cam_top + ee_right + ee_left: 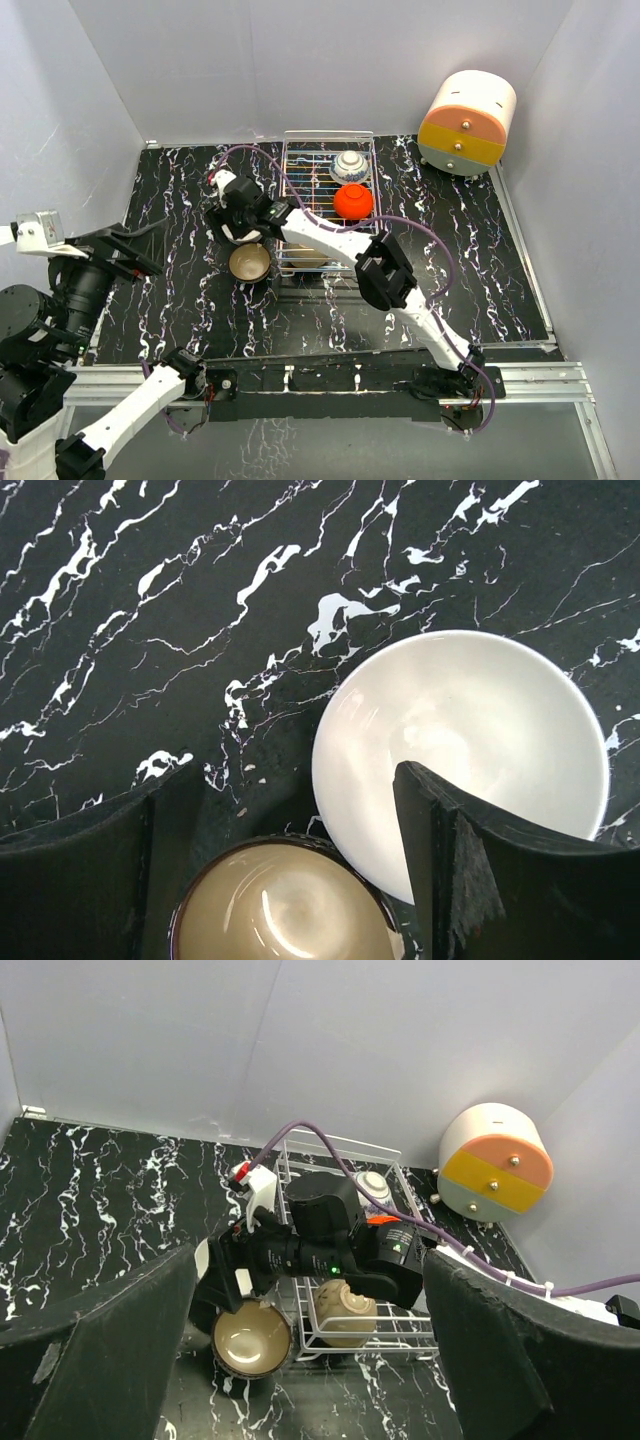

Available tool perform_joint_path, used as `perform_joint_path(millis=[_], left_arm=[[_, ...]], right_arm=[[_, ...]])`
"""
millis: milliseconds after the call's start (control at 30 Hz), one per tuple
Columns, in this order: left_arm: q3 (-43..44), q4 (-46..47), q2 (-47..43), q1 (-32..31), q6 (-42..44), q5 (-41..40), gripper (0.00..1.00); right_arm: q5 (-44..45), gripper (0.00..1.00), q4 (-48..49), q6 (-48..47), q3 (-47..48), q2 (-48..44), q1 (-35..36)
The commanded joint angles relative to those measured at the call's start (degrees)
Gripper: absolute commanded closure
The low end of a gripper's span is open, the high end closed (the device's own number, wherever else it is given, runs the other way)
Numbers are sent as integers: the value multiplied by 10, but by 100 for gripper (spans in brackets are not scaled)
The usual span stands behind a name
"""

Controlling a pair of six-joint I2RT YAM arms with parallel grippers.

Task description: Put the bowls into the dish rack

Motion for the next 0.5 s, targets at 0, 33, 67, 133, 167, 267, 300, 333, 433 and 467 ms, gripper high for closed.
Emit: perform_joint_path(millis=[0,33,67,133,167,267,300,333,433,467], left_arm=[[-4,-20,-13,1,-4,5,6],[-4,-22,-16,1,-4,1,6],[-3,-24,-18,1,-3,-2,6],[-4,-28,-23,1,-3,-4,6],[-4,-29,-25,1,-4,-5,6],[-2,-33,-31,1,-5,-3,6],[-1,-34,-33,1,-6,-3,6],[1,-37,-34,1,-6,-3,6],[5,-41,-40,1,-6,-6,6],[5,-42,-42,1,-5,-6,6]], right_arm=[[50,23,18,-28,31,19,18],[57,24,19,-31,31,21,23],[63,25,22,-35,31,23,27],[84,27,28,-45,31,28,37],[99,27,31,-48,33,30,41],[141,29,35,-51,44,43,47],[152,29,34,-51,49,48,47],[170,30,34,-51,51,52,46],[199,31,41,-52,51,59,45],[203,31,44,-54,52,62,46]])
